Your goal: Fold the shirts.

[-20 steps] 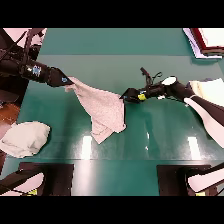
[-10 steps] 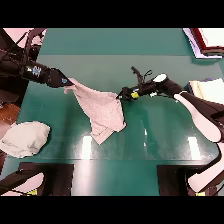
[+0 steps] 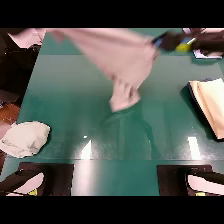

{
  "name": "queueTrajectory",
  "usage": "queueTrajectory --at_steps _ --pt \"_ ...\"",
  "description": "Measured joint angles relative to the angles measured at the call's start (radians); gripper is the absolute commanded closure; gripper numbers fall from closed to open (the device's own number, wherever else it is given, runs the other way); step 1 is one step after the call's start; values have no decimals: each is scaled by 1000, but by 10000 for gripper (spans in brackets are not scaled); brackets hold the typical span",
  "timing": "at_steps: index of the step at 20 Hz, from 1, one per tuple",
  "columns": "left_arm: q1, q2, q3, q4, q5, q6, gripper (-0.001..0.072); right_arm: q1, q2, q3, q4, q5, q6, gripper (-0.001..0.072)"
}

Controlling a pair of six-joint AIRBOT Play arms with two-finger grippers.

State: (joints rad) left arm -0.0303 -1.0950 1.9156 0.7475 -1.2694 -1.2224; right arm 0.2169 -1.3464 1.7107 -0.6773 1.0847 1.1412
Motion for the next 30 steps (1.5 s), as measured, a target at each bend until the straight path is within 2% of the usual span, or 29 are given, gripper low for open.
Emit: queueTrajectory --at_steps 5,10,13,15,19,20,22,23,26,30 --pt "0 4 132 -71 42 -2 681 -79 146 234 -79 69 51 699" --pt "0 -5 7 -8 -42 -2 681 3 207 267 -254 251 162 699" --pt "0 -22 -155 104 -81 -2 681 136 213 132 -339 342 213 698" --pt "1 -35 -280 177 -91 -2 681 241 215 -19 -363 333 235 698" --pt "1 -76 -469 344 -82 -3 681 436 216 -360 -386 129 266 696" --pt "1 -86 -494 383 -77 -6 681 475 216 -435 -387 61 274 678" --pt "1 -102 -525 447 -68 -16 681 531 217 -541 -387 -46 290 285" --pt "1 -107 -534 468 -59 -20 681 550 217 -578 -387 -88 295 218" --pt "1 -115 -550 509 -37 -29 680 552 224 -618 -387 -136 306 219" --pt "1 -119 -557 529 -25 -32 681 431 229 -572 -389 -36 303 220"
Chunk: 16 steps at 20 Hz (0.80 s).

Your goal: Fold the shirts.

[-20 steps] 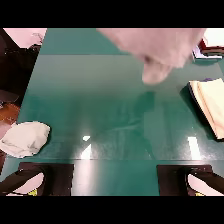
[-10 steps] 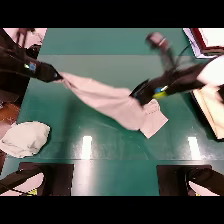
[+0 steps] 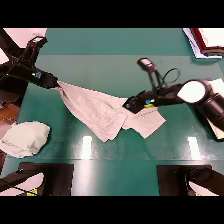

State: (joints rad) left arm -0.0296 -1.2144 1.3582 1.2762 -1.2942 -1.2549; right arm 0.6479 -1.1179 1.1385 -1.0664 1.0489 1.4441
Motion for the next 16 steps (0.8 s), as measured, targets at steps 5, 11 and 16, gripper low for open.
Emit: queueTrajectory --at_steps 5,11,16 --pt "0 -7 -1 8 94 -10 674 -254 1 6 -3 117 -53 230" --pt "0 -101 110 11 237 -69 279 -491 1 -50 13 171 -74 231" --pt "40 -144 209 5 138 -111 280 -547 2 -63 44 180 -83 232"
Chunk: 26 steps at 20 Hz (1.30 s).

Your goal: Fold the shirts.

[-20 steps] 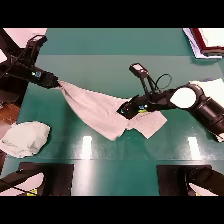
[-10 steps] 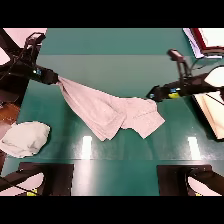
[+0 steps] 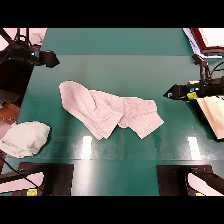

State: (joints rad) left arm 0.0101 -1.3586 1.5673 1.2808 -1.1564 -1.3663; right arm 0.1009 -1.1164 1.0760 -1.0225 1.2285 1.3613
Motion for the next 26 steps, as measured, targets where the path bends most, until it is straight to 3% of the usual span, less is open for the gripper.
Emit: queueTrajectory --at_steps 5,11,15,18,26 --pt "37 104 -212 -59 -137 -25 280 -11 0 -2 7 -2 -10 231" --pt "44 389 -799 -333 -69 -39 281 -12 0 -2 10 -61 -18 232" --pt "30 489 -1059 -472 -11 -39 281 -12 0 -2 10 -88 -19 232" --pt "-74 512 -1137 -523 63 -48 280 -12 0 -2 10 -97 -19 232" --pt "-396 522 -1183 -560 290 -187 281 -12 0 -2 10 -98 -20 231"
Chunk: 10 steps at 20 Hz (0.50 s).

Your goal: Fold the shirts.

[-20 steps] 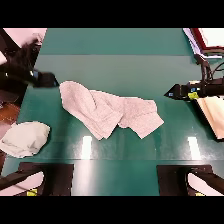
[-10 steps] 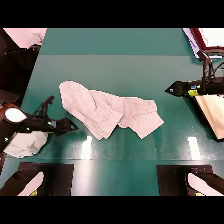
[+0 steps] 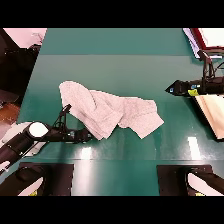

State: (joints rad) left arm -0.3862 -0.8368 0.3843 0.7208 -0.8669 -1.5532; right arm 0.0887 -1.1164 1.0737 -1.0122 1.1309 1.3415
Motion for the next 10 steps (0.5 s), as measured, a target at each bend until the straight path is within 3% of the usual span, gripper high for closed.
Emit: queueTrajectory --at_steps 10 --pt "-119 -129 -2 -54 101 -58 280 0 0 0 1 5 0 232"
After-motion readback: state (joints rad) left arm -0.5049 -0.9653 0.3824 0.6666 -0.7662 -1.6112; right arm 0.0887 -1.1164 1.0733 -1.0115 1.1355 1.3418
